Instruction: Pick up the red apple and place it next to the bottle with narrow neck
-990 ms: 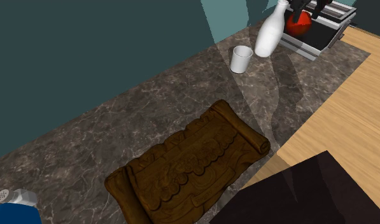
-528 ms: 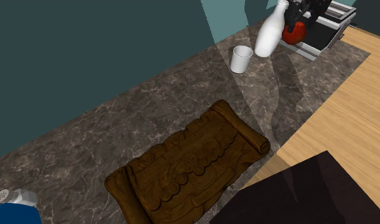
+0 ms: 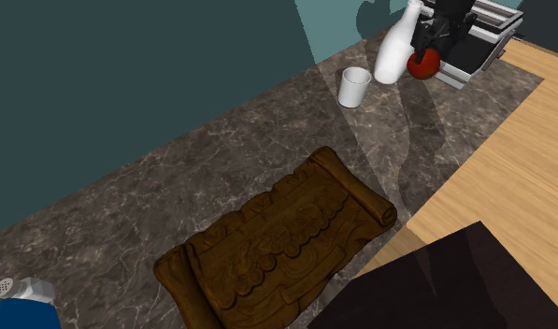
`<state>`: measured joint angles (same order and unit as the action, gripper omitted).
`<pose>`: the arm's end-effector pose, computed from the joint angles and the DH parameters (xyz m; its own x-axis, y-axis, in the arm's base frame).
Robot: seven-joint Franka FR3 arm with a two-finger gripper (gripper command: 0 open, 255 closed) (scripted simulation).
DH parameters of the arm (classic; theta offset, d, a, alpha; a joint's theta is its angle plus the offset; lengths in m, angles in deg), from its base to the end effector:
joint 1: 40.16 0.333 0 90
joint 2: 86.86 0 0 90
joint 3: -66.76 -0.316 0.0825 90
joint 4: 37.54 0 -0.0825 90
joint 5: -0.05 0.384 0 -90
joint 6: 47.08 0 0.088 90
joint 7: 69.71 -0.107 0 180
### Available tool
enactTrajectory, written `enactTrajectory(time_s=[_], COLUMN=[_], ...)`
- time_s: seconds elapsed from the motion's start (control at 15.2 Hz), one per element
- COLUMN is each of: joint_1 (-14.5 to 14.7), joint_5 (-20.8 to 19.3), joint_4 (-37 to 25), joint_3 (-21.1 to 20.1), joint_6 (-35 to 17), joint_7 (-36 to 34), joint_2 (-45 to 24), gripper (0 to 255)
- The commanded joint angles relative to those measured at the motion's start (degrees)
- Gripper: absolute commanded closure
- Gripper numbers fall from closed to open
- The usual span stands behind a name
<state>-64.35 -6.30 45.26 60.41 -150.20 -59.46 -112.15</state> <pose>0.6393 -0.2279 0.4300 0.9893 -0.1126 -0.0933 -0.1090 -0.9931 0.0422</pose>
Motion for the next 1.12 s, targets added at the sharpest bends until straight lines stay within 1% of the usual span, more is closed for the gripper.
enactTrajectory(time_s=[0.0, 1.06], joint_1=[-0.02, -0.04], joint_5=[-0.05, -0.77], joint_4=[1.28, 8.14], joint_3=[0.02, 0.32], joint_6=[-1.44, -11.93], joint_7=[-0.13, -1.08], joint_2=[-0.13, -3.82], gripper=[255, 255])
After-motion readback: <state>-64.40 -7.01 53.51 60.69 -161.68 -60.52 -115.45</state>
